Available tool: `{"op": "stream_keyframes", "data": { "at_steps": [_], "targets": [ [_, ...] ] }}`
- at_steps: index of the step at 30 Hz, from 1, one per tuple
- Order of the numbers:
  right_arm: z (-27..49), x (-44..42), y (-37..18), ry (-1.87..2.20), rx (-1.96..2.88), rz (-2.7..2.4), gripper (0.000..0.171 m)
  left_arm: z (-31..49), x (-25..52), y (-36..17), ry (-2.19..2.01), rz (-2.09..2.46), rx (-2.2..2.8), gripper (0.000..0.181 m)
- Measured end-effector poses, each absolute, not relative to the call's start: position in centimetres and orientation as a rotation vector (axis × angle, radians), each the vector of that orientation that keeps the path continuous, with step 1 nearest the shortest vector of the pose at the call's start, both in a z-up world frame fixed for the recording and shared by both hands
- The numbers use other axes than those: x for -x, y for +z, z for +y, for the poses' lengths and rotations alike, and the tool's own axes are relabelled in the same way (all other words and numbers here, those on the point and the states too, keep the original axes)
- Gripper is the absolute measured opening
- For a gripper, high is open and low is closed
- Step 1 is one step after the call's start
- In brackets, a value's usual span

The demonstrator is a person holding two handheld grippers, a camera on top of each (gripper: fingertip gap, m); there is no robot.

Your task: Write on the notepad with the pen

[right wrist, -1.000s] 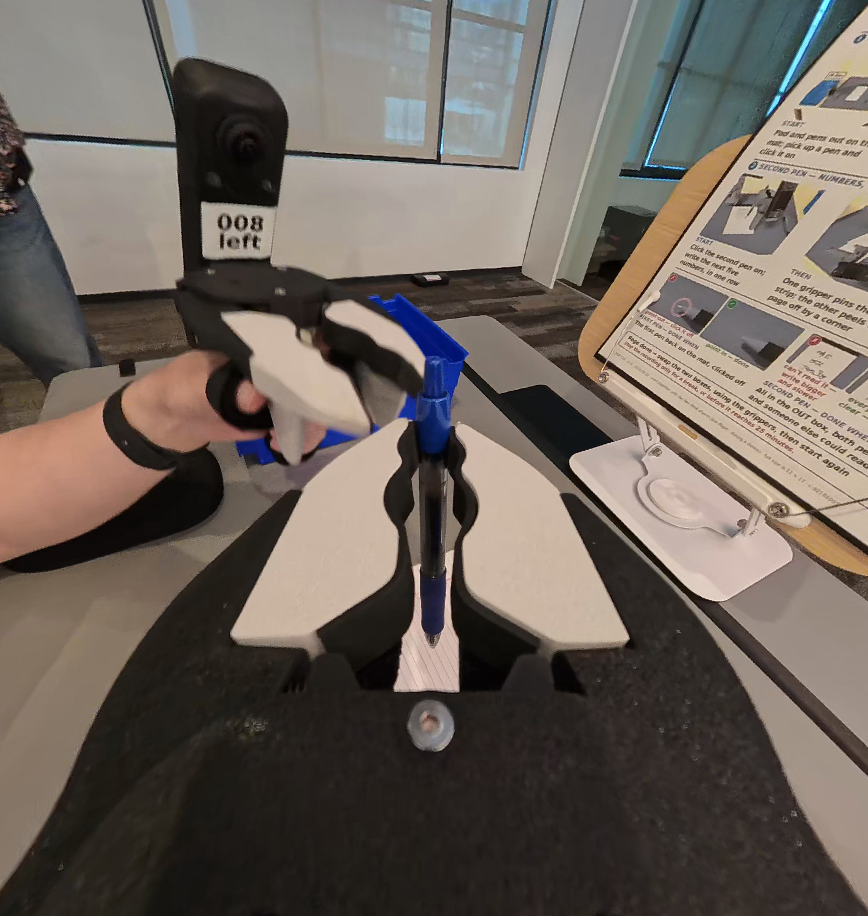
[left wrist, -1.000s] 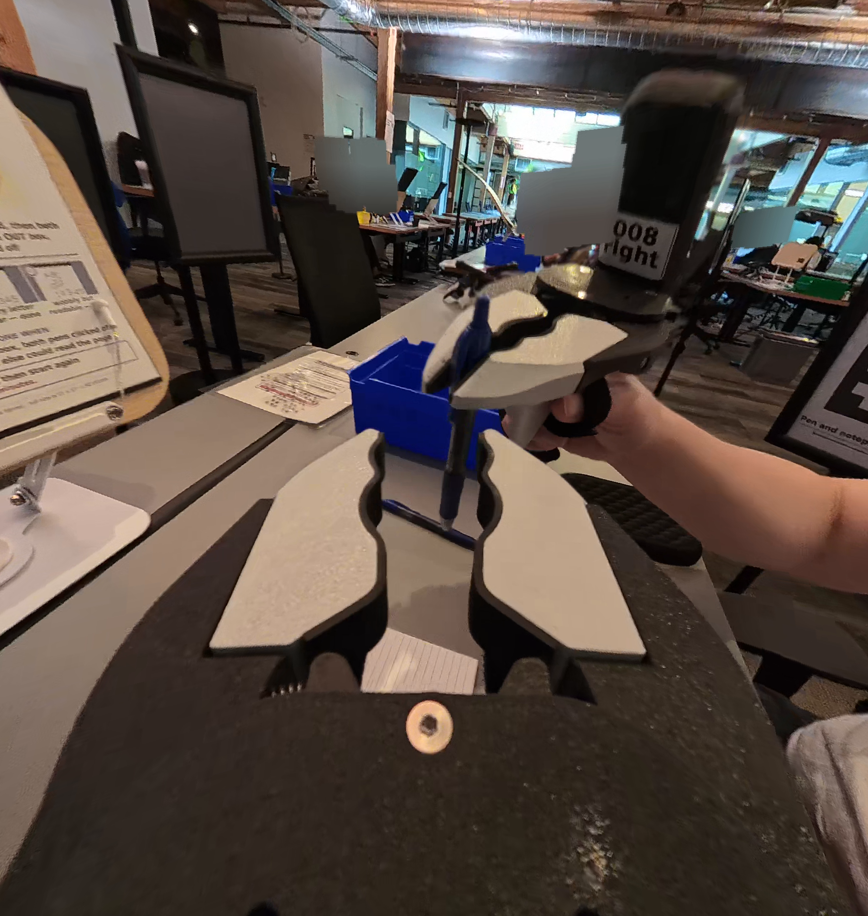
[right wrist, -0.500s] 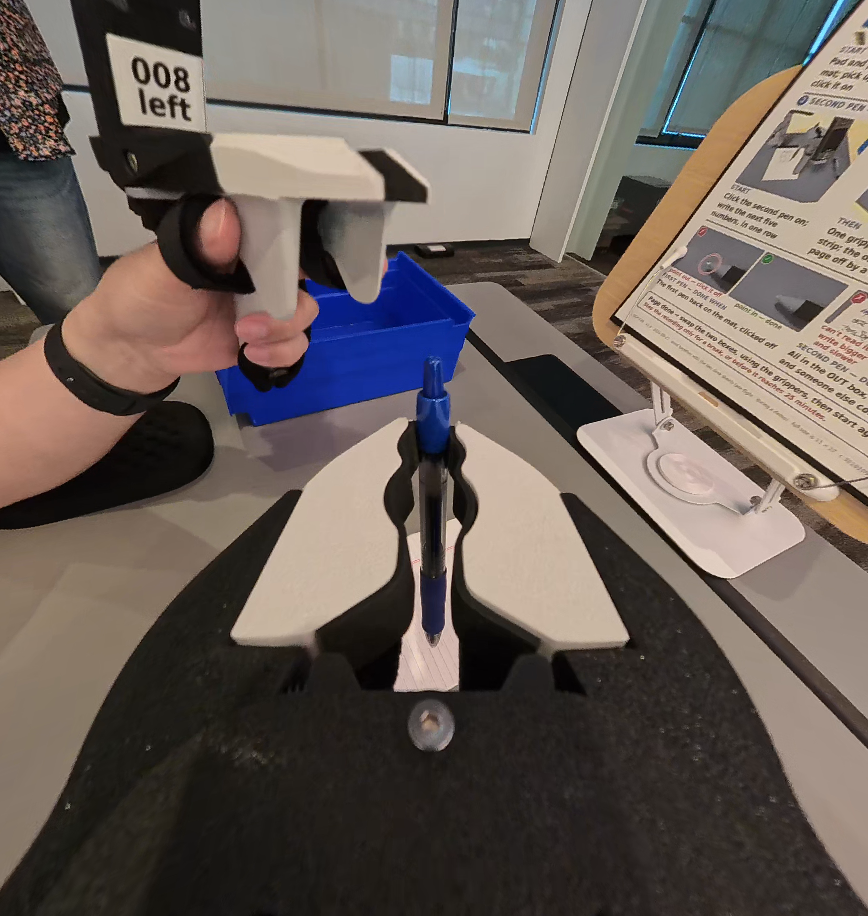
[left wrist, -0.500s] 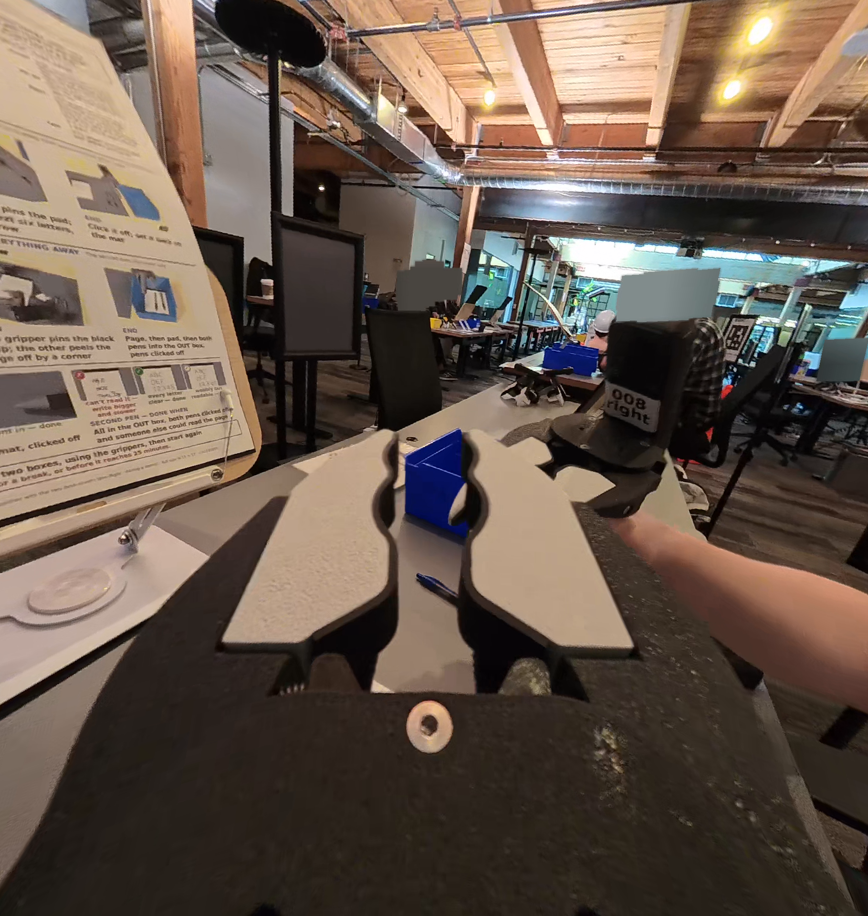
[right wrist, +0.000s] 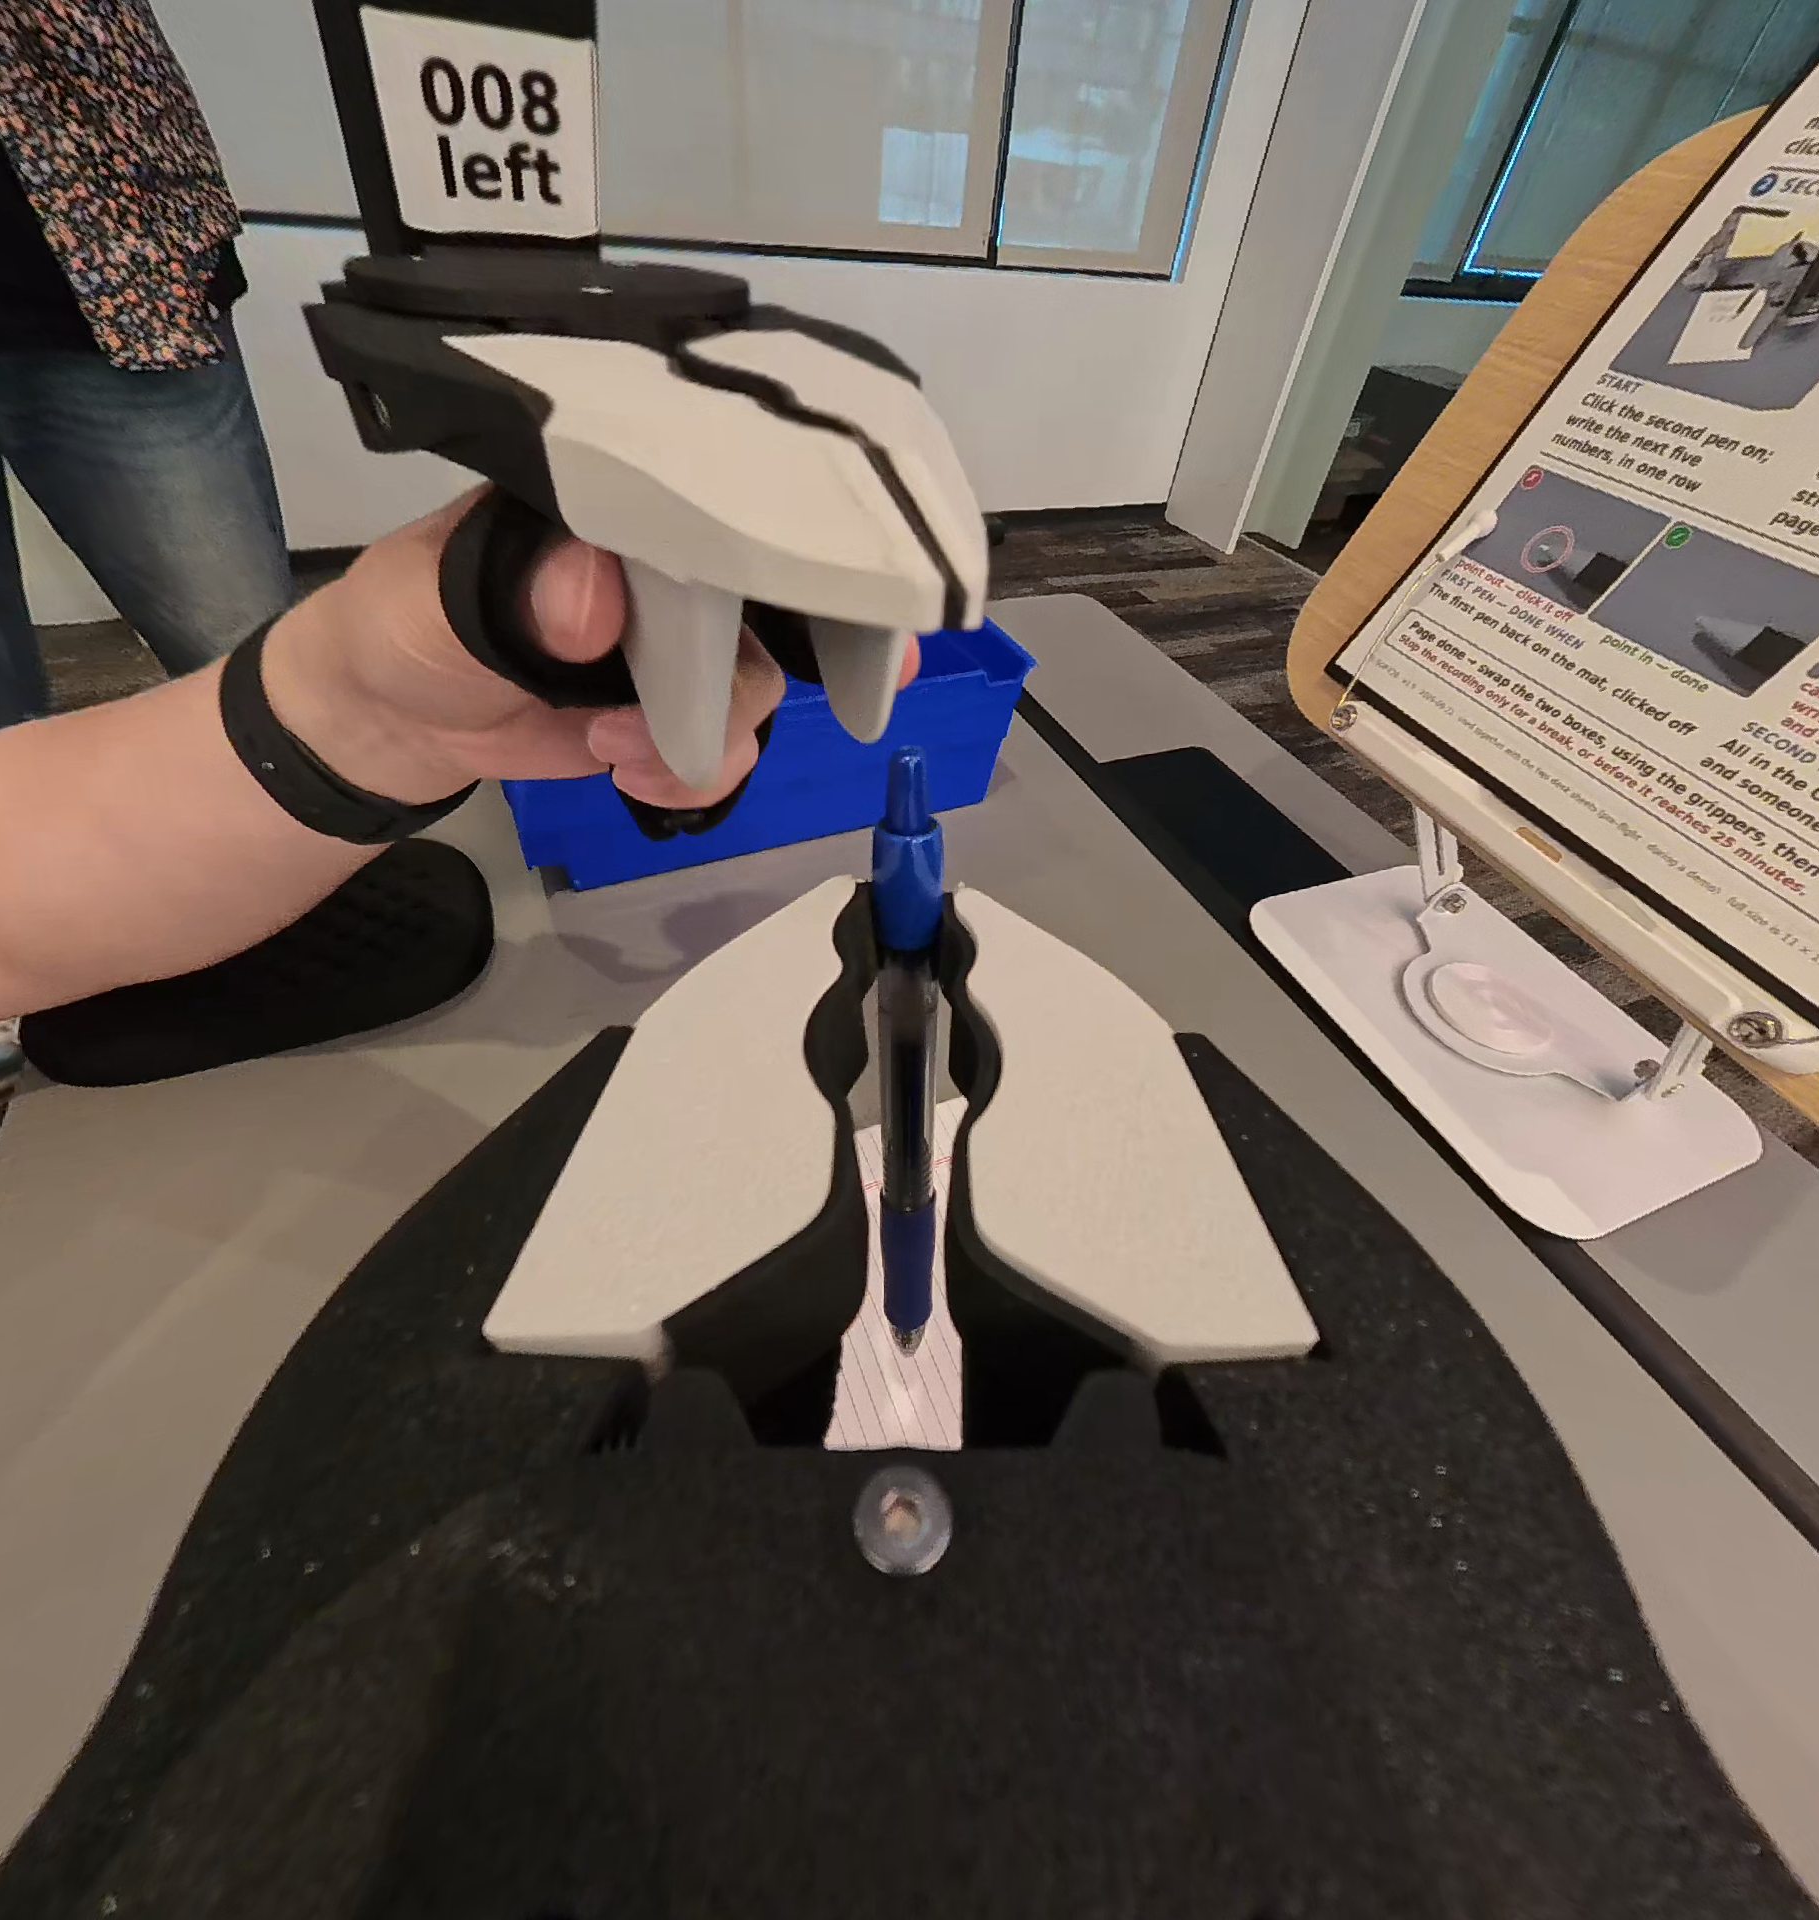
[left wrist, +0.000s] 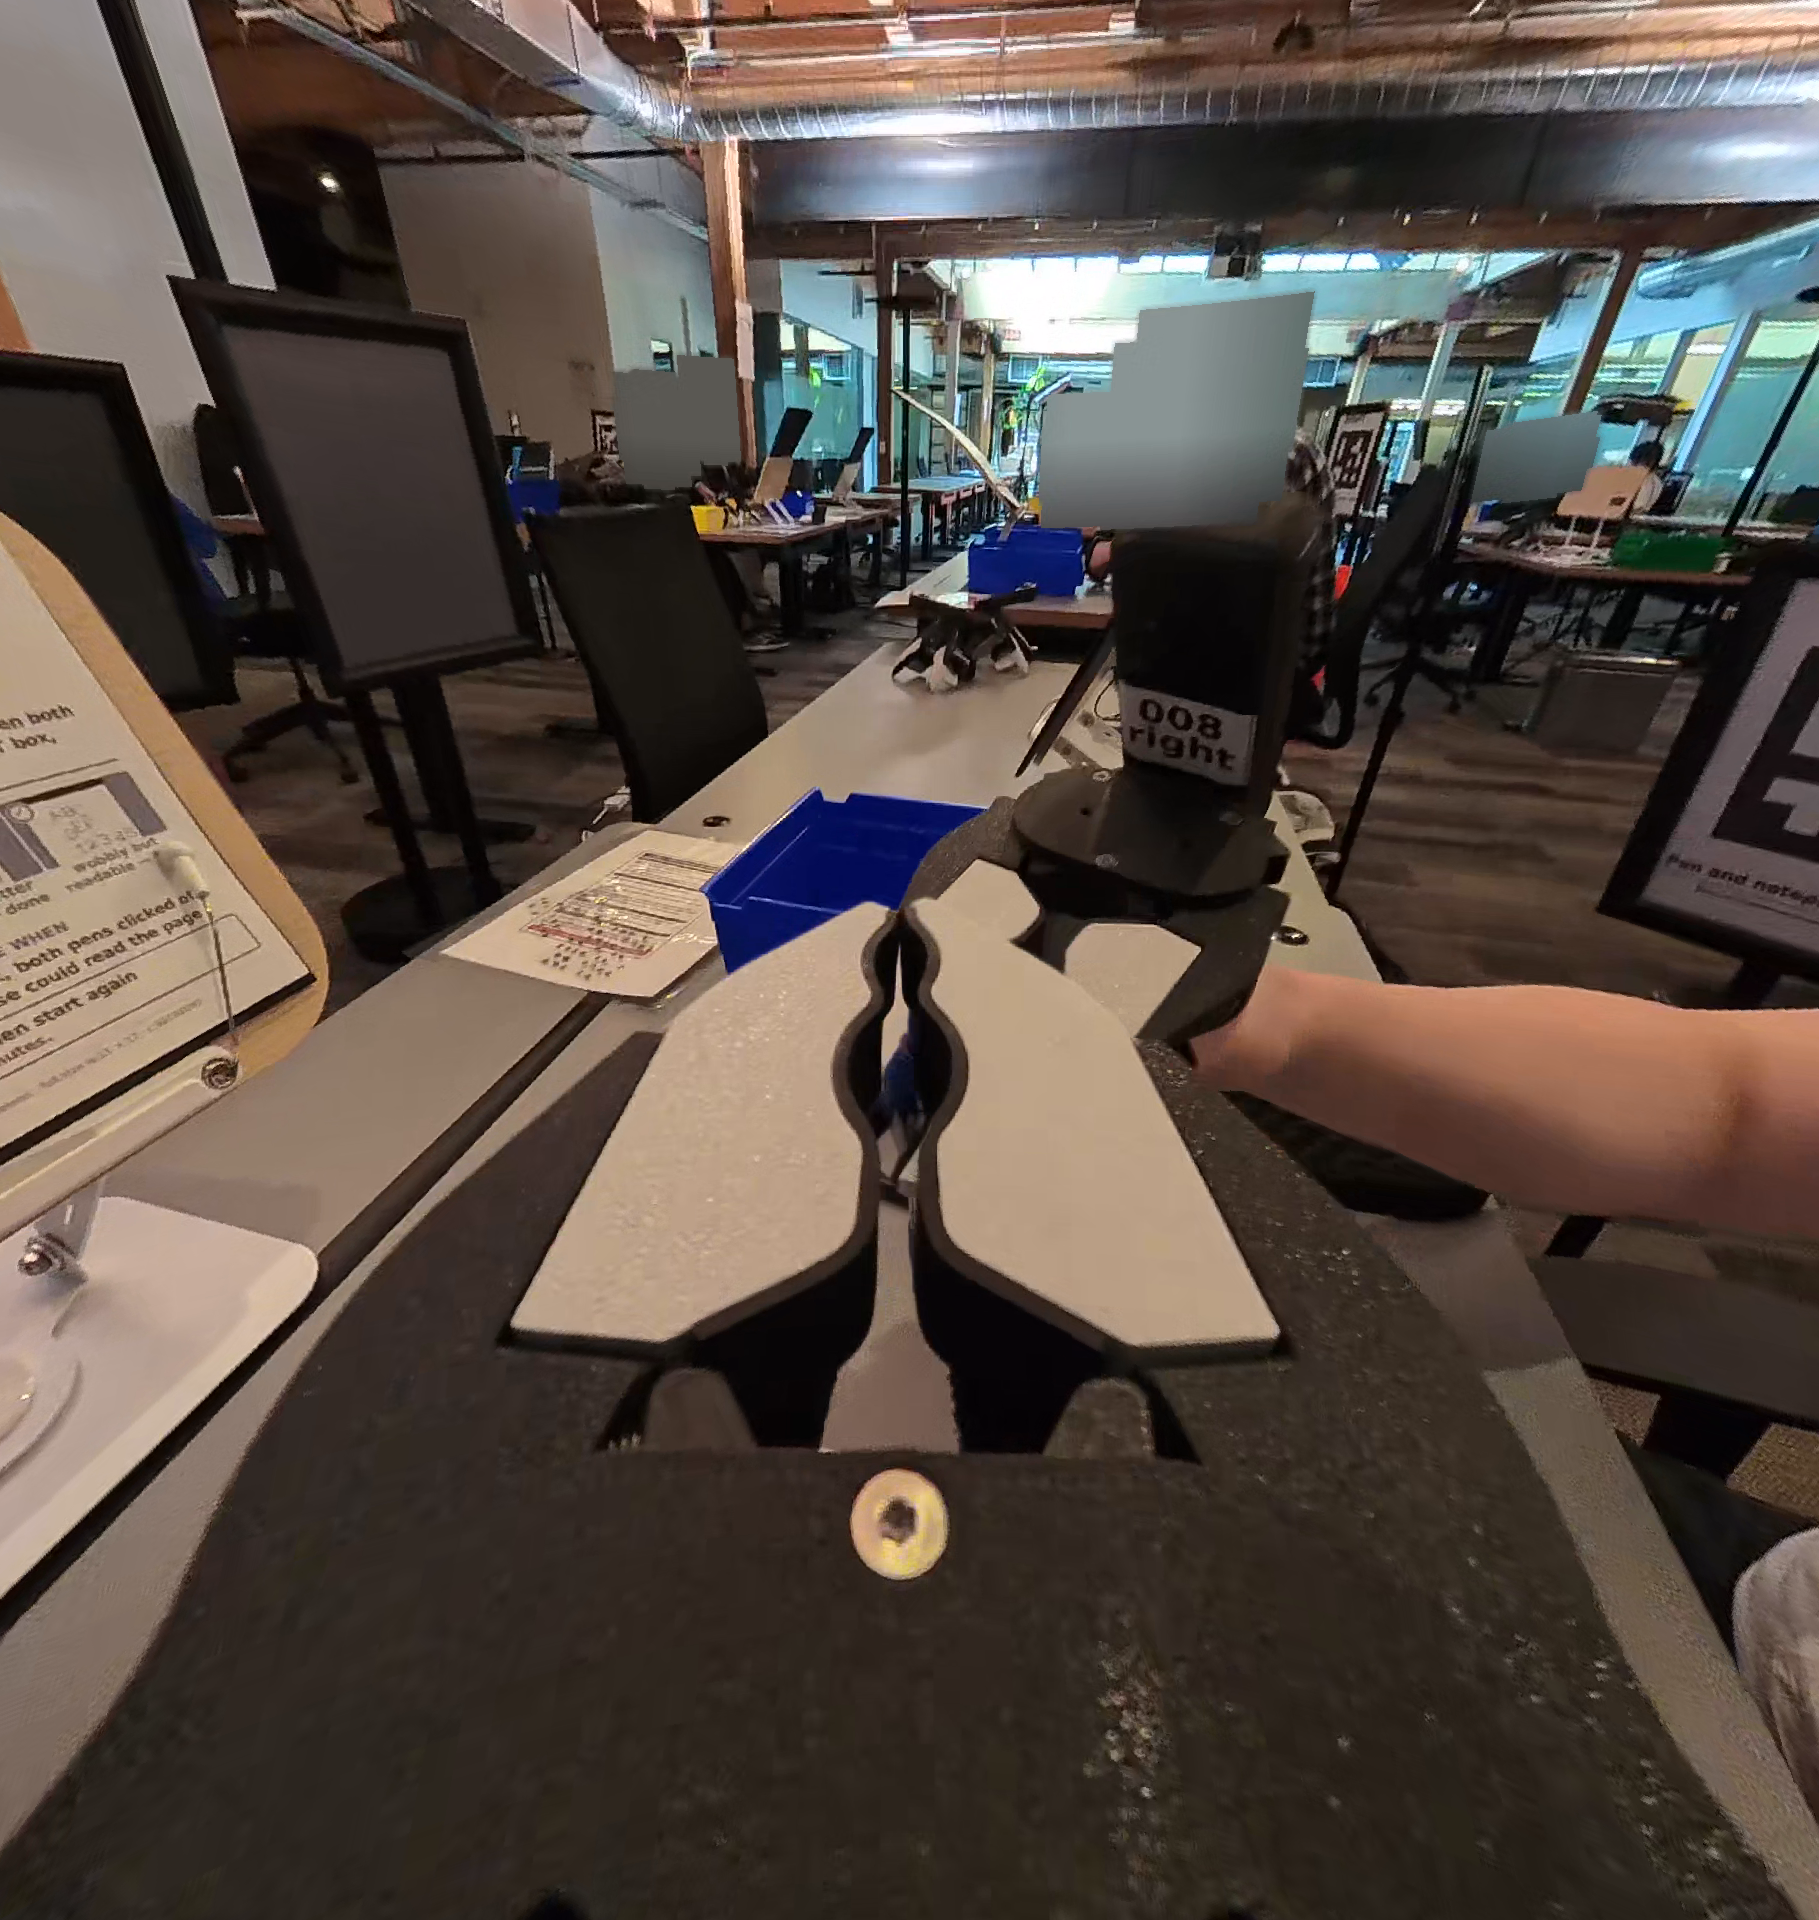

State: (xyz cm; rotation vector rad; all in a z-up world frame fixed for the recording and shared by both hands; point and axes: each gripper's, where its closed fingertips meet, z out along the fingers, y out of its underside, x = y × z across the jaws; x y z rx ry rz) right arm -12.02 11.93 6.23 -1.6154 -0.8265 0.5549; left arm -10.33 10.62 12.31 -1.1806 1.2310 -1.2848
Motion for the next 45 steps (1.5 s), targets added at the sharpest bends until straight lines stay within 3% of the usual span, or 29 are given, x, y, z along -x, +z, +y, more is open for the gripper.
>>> {"op": "stream_keyframes", "data": {
  "at_steps": [45],
  "targets": [
    [10.6, 10.9, 8.5, 0.592, 1.507, -0.788, 0.01, 8.7, 7.9, 11.7, -1.438, 1.28, 1.164, 0.001]
  ]
}}
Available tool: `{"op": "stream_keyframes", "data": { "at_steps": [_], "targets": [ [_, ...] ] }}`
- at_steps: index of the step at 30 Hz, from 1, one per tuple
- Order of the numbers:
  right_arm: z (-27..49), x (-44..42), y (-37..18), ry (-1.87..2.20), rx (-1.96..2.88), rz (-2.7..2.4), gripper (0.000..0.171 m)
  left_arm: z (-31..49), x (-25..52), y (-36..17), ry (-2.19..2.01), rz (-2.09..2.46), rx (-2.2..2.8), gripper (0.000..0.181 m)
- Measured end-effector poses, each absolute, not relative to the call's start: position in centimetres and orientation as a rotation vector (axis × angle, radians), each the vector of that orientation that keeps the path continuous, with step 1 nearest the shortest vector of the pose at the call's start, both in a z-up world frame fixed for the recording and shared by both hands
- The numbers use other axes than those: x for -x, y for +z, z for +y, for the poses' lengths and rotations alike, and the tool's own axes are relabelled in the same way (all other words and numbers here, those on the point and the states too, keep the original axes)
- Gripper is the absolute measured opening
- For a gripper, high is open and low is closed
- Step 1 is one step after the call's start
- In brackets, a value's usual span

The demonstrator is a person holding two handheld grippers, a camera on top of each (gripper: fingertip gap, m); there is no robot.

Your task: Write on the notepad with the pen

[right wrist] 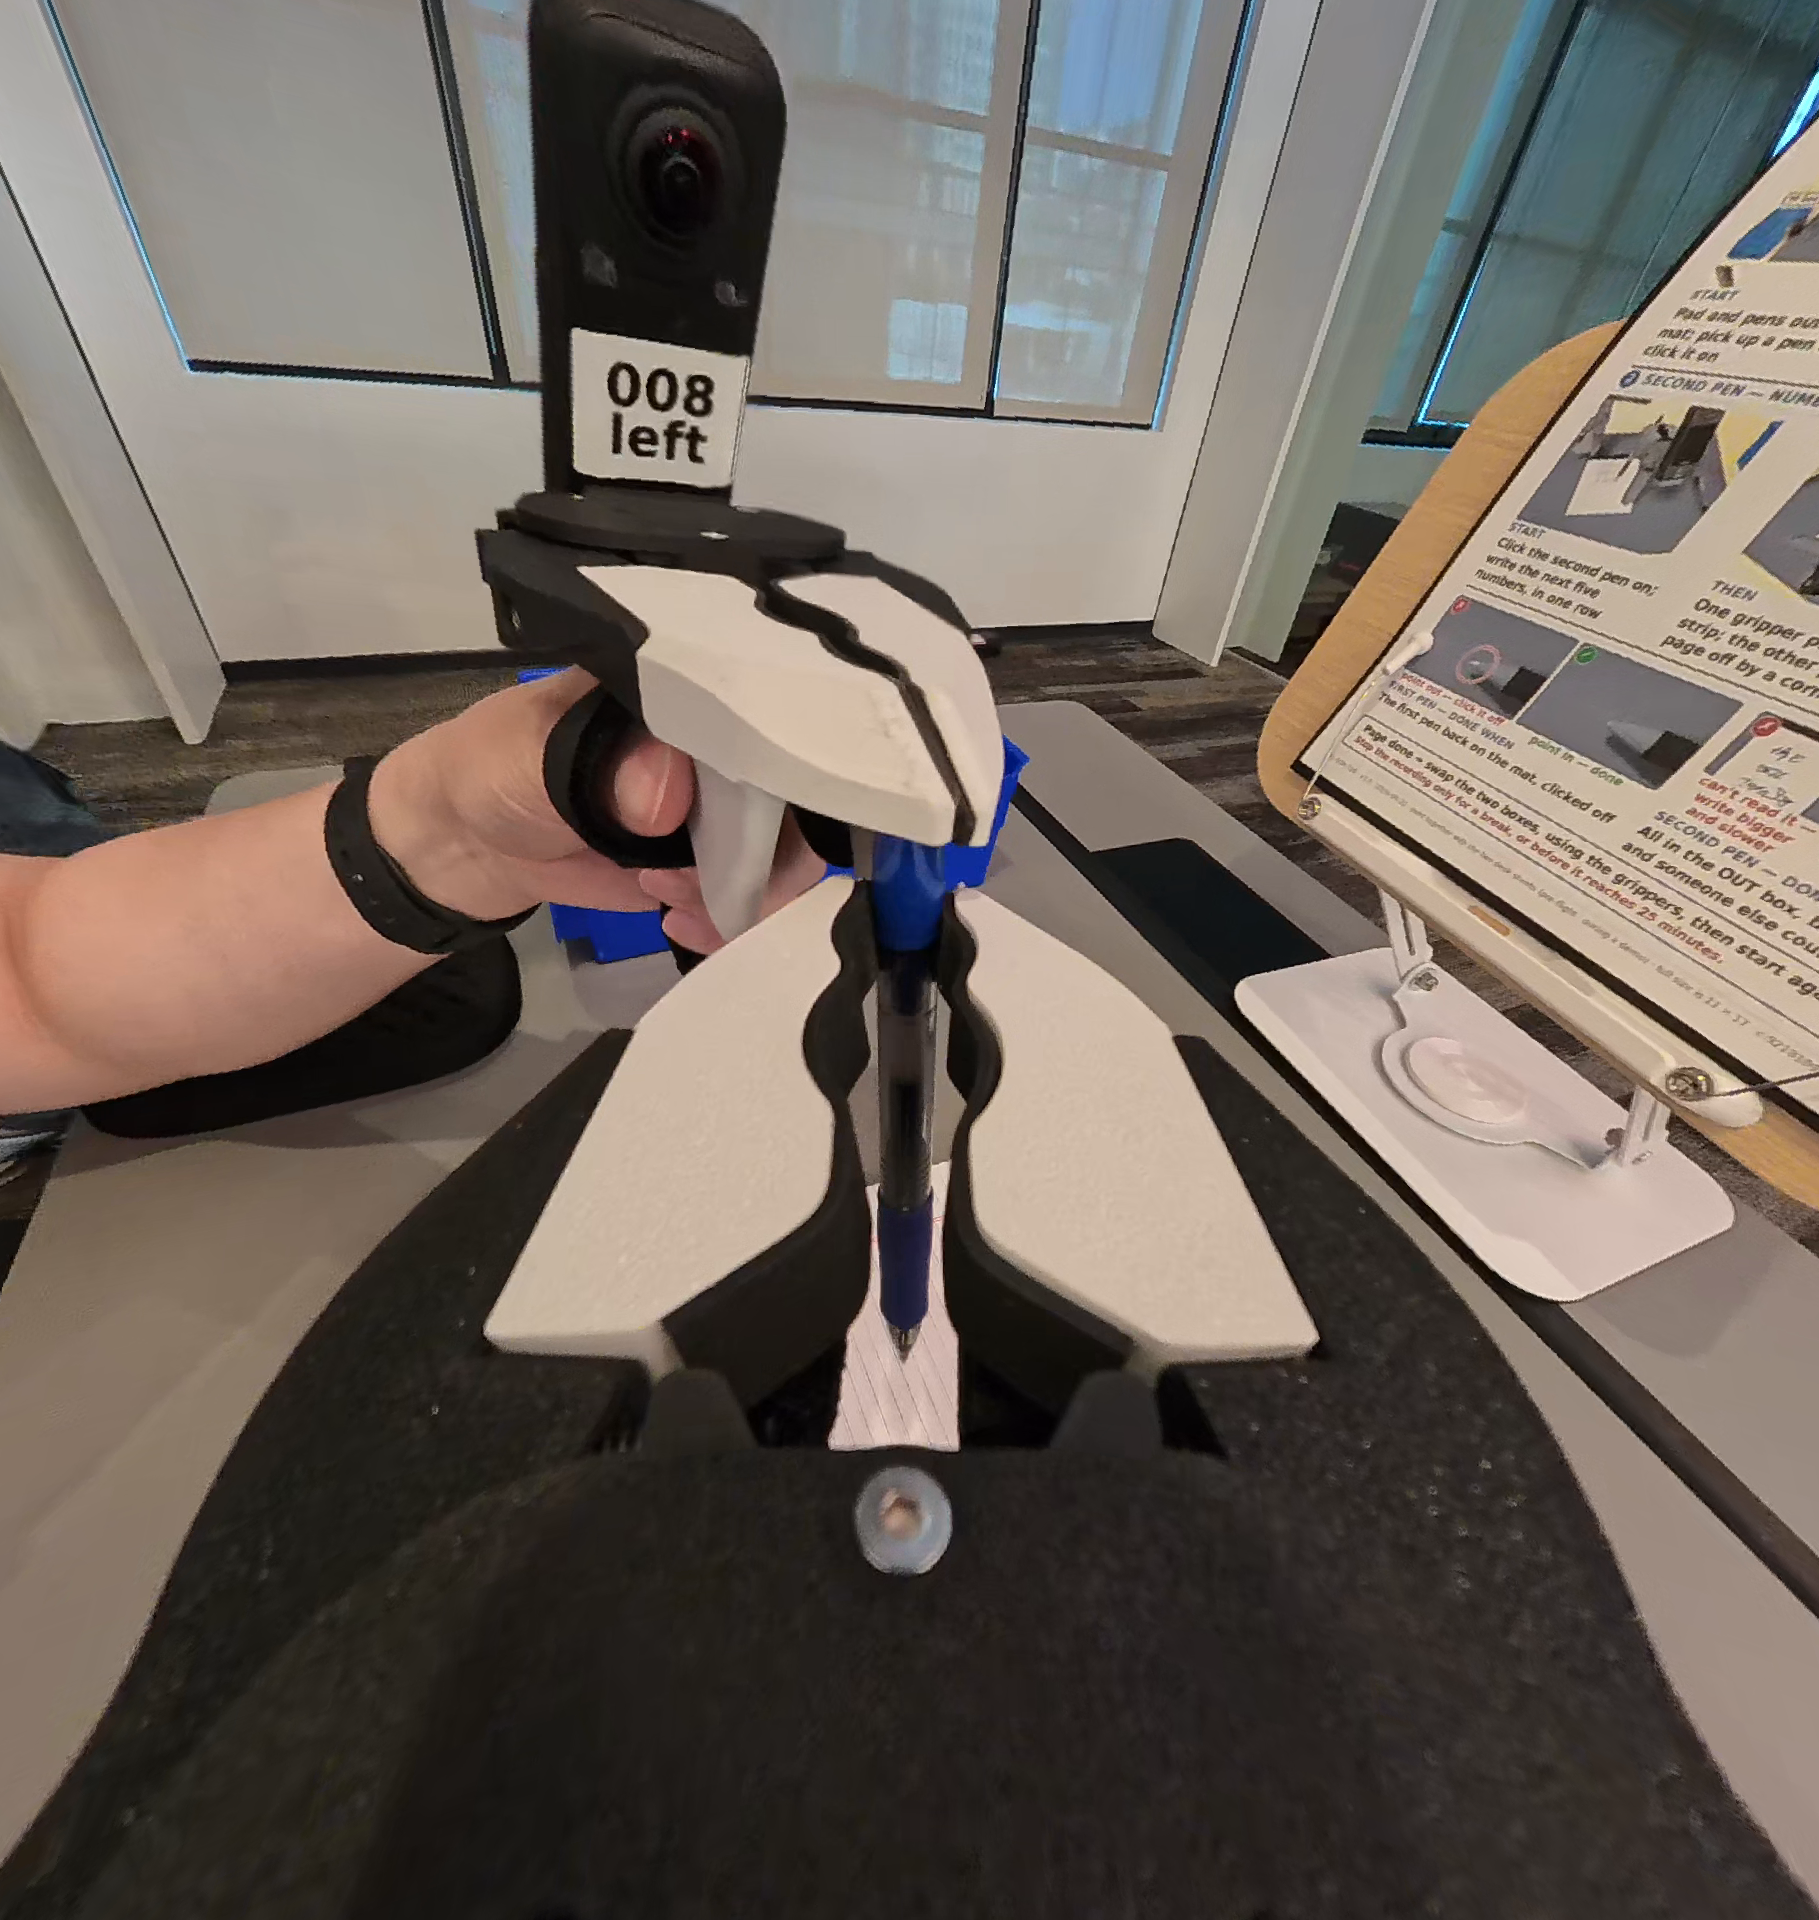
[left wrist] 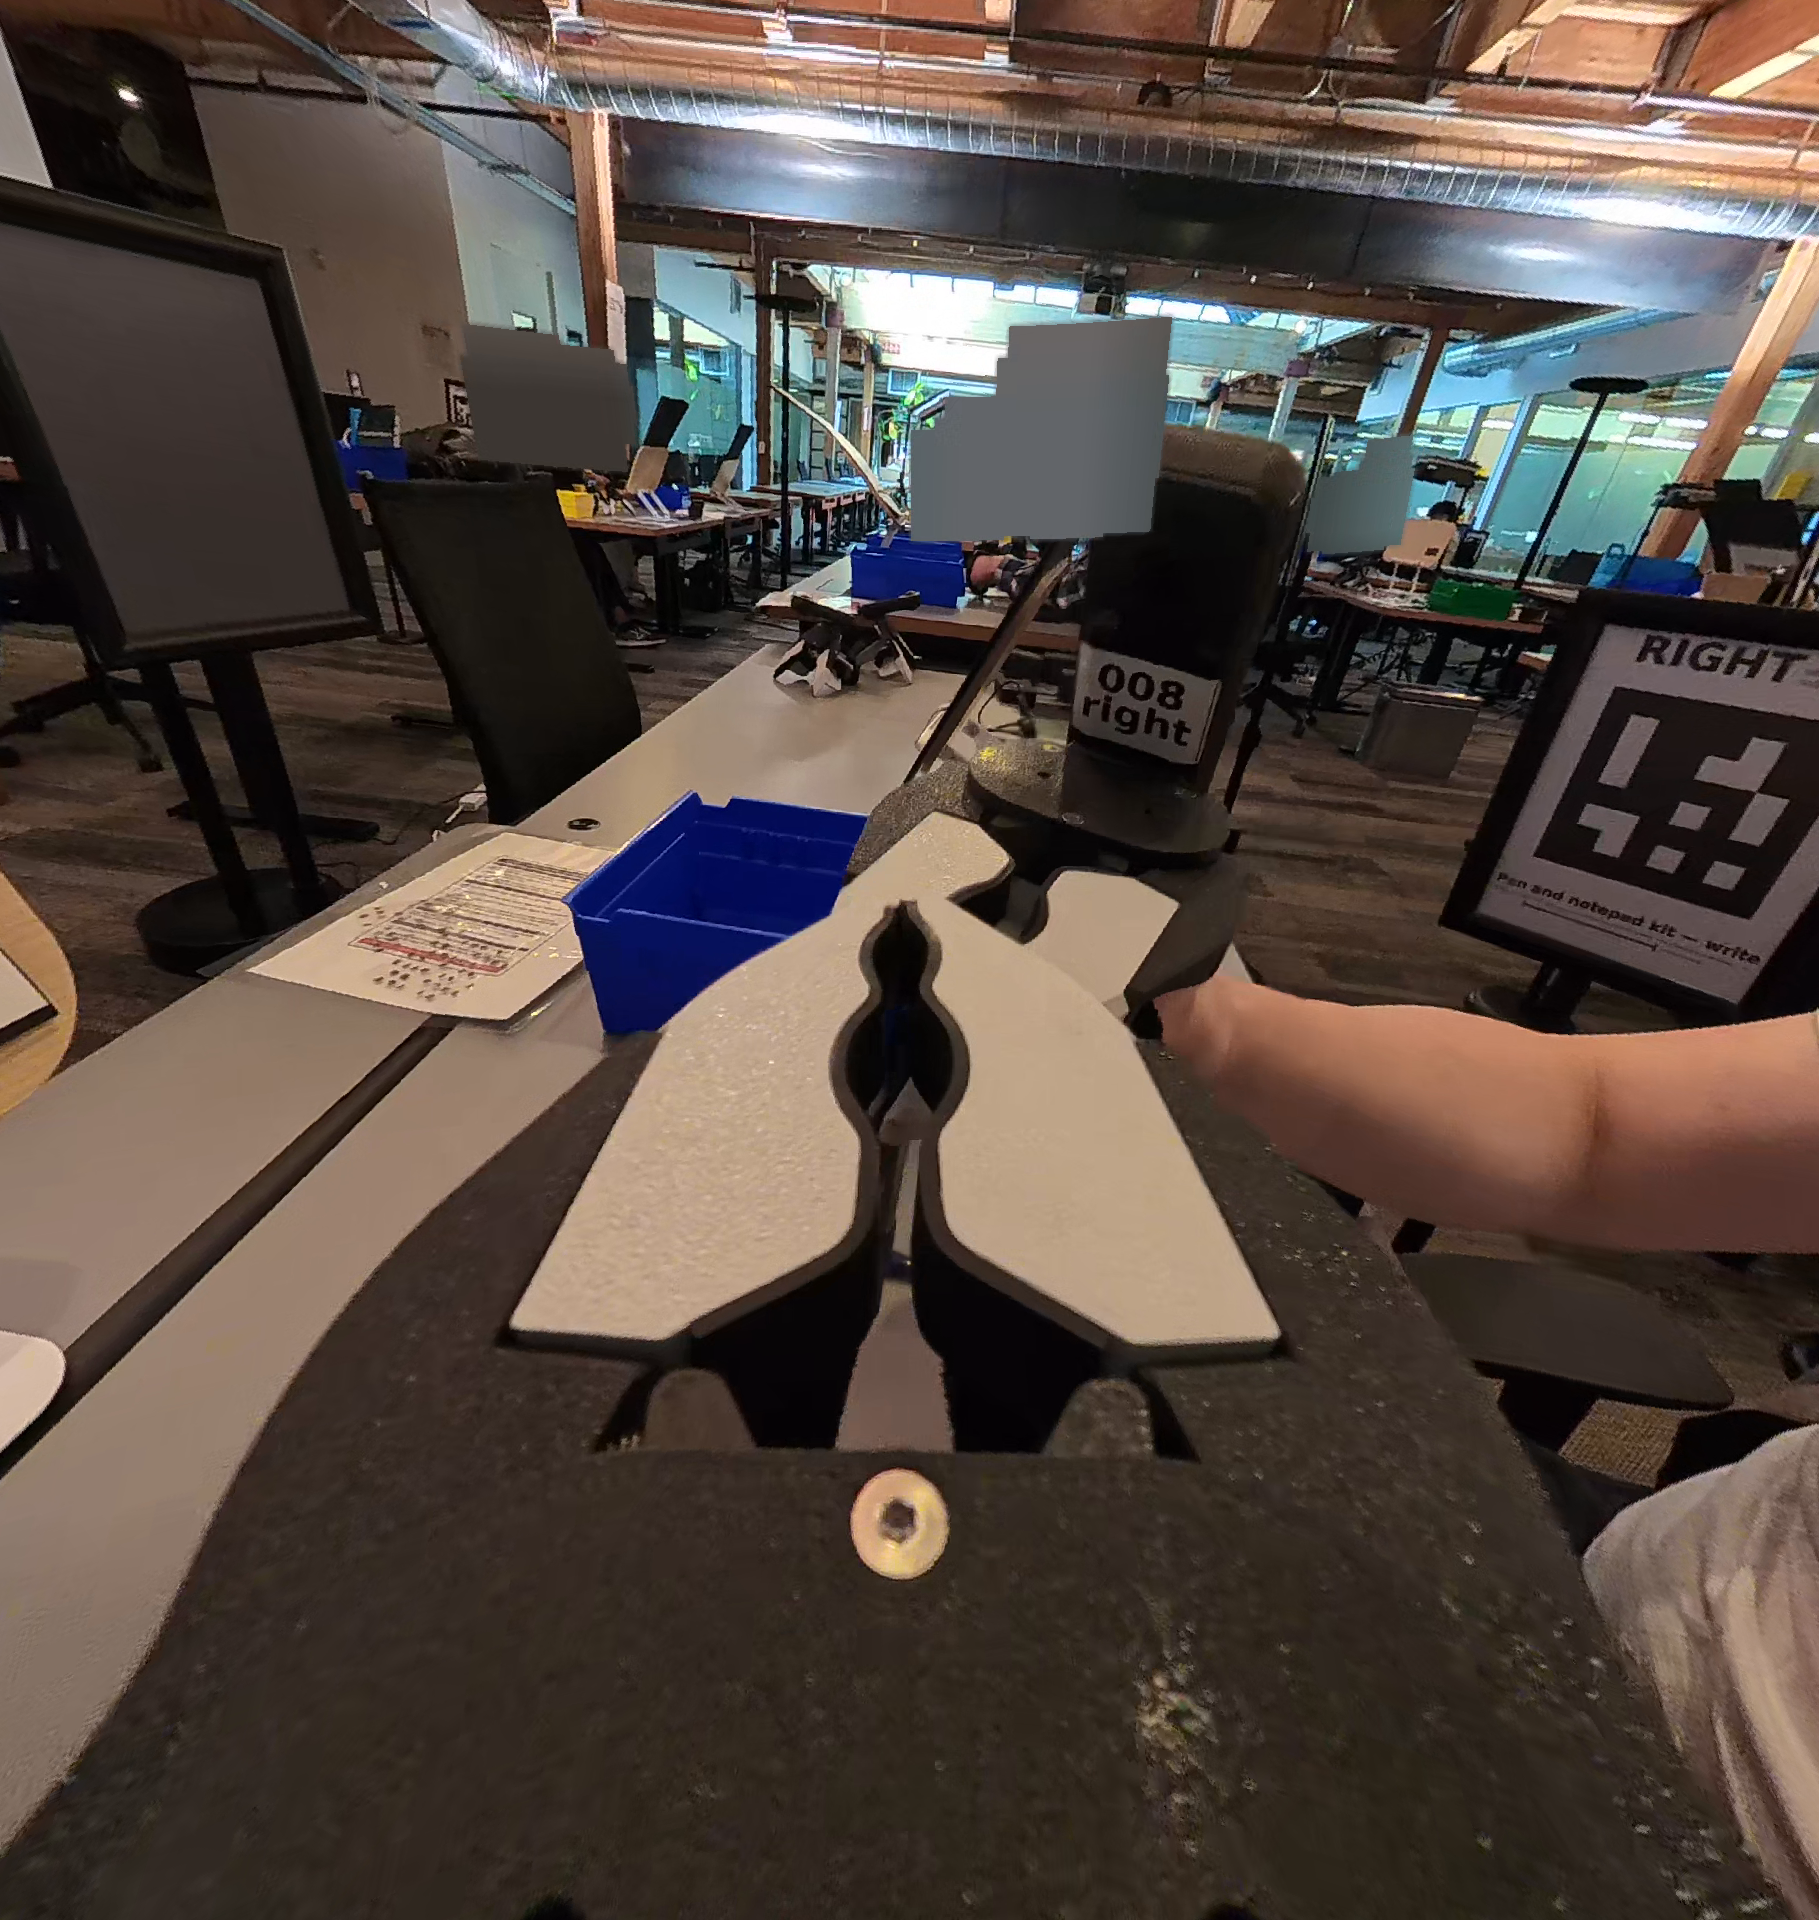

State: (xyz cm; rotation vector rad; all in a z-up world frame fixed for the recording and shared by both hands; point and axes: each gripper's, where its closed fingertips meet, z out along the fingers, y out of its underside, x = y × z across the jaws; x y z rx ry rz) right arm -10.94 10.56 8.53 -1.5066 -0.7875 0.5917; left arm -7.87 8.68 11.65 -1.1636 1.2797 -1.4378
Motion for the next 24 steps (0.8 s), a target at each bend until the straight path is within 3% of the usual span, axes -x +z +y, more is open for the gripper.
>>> {"op": "stream_keyframes", "data": {
  "at_steps": [11, 20, 24],
  "targets": [
    [10.6, 11.1, 8.6, 0.612, 1.547, -0.813, 0.011, 9.6, 7.6, 12.3, -1.365, 1.258, 1.156, 0.0],
    [11.3, 8.0, 7.7, 0.736, 1.578, -0.697, 0.011, 10.4, 11.6, 16.7, -1.382, 1.112, 1.077, 0.0],
    [11.7, 5.6, 9.6, 0.883, 1.513, -0.565, 0.011, 10.0, 13.9, 17.3, -1.345, 1.105, 1.083, 0.014]
  ]
}}
